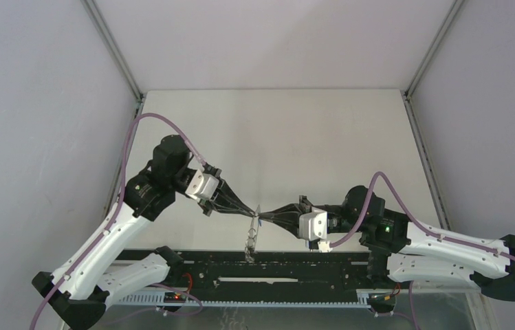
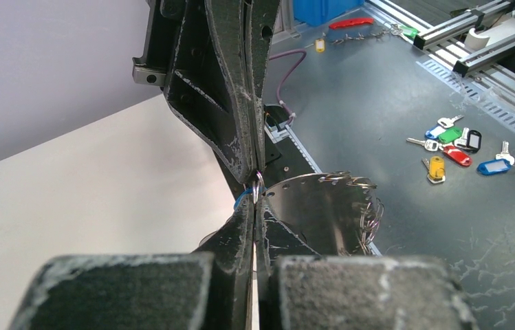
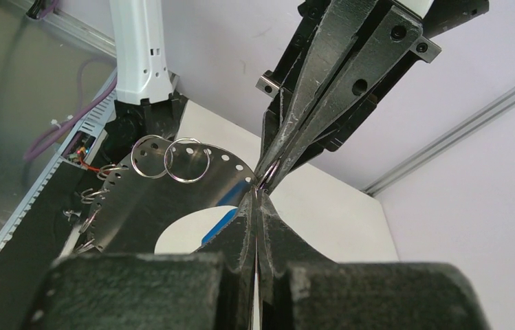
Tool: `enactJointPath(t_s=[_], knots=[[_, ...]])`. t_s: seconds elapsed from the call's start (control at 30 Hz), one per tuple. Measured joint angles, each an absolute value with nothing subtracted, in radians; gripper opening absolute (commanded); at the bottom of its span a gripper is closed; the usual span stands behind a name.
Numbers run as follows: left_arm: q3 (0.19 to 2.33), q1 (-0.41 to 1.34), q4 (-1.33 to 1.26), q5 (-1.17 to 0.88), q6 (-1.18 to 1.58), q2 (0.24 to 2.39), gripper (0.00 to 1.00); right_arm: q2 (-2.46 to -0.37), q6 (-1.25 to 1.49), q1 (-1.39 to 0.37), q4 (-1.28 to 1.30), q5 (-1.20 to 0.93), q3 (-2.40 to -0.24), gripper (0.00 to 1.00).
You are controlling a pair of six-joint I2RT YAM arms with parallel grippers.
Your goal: Put the keys on the keyring
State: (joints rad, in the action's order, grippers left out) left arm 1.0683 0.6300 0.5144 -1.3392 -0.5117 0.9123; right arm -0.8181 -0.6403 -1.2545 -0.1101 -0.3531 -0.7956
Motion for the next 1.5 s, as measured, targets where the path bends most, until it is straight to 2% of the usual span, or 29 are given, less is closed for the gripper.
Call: enactJointPath(t_s=[0.87,1.5], knots=[[1.066,0.631,0.479,-1.341,-0.471,0.900,0.00,-0.799,-0.636,-1.218,-0.123,-0.339,-0.796,0.00],[1.066,0.631,0.444,-1.340,-0.452,0.900,0.00,-0.801,-0.630,-1.218,-0.124,-0.402,-0.796,0.00]])
